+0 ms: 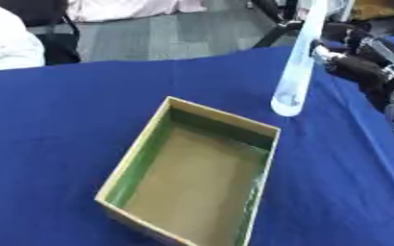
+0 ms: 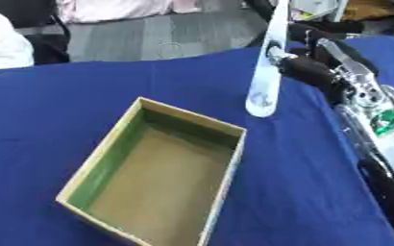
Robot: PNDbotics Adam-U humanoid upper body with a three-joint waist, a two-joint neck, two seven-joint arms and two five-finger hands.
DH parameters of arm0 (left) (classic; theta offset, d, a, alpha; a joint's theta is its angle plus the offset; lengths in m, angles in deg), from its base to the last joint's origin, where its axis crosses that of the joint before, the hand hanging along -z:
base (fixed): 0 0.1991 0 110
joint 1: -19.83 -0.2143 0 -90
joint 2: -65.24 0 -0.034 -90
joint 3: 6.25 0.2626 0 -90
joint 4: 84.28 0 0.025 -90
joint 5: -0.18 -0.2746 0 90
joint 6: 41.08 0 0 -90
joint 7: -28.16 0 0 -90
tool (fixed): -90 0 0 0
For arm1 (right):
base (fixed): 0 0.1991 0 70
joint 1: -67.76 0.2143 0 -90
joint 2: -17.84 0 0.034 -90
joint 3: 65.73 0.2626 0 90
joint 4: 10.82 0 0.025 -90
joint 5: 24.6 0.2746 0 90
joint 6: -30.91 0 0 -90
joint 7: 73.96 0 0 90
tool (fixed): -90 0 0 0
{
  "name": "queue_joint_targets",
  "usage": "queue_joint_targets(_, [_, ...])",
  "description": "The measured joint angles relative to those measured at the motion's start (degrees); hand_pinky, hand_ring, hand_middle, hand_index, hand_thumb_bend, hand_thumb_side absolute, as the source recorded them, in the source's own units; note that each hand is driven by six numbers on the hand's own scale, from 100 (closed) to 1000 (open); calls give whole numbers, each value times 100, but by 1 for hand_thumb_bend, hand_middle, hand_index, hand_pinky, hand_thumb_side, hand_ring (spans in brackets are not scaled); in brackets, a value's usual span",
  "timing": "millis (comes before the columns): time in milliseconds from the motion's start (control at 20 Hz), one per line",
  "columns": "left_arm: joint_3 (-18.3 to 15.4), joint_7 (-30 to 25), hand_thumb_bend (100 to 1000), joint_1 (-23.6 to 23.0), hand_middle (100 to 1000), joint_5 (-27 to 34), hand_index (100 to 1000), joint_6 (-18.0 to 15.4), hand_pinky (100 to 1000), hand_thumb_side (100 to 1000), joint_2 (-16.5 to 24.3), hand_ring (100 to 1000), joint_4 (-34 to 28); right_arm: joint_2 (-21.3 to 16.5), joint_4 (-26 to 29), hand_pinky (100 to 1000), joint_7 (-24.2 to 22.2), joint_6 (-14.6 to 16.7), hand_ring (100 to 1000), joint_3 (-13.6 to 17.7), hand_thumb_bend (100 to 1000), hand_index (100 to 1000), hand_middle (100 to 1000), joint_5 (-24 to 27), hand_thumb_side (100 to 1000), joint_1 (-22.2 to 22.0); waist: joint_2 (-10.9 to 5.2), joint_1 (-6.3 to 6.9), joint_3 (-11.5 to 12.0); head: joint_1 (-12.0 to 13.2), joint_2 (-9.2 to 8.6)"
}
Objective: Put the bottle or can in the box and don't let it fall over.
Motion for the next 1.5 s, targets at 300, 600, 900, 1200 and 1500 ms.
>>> queue_joint_targets(300, [3,-21,100,10,1000,1,797,2,1000,596,-2,1000,0,0,-153,1000,26,27,1000,-33,100,1000,1000,99,363,107,39,1,32,-2,-2])
queue_joint_targets(600, [24,-30,100,28,1000,1,797,6,1000,596,-4,1000,0,2,-256,1000,44,44,1000,-69,100,1000,1000,140,358,226,94,15,66,-2,-8])
queue_joint_targets(900, [32,-45,100,55,1000,2,797,-5,1000,595,-5,1000,0,8,-359,1000,59,59,1000,-78,100,1000,1000,143,356,307,143,18,88,-4,-56])
queue_joint_targets(1200, [33,-58,100,56,1000,2,797,-11,1000,595,-5,1000,0,25,-408,1000,163,45,1000,-93,100,1000,1000,61,375,338,156,19,91,-5,-56])
queue_joint_targets(1500, [36,-76,100,56,1000,2,797,-1,1000,595,-5,1000,0,36,-426,1000,322,-78,1000,-64,100,1000,1000,-161,407,414,156,19,89,-17,-58])
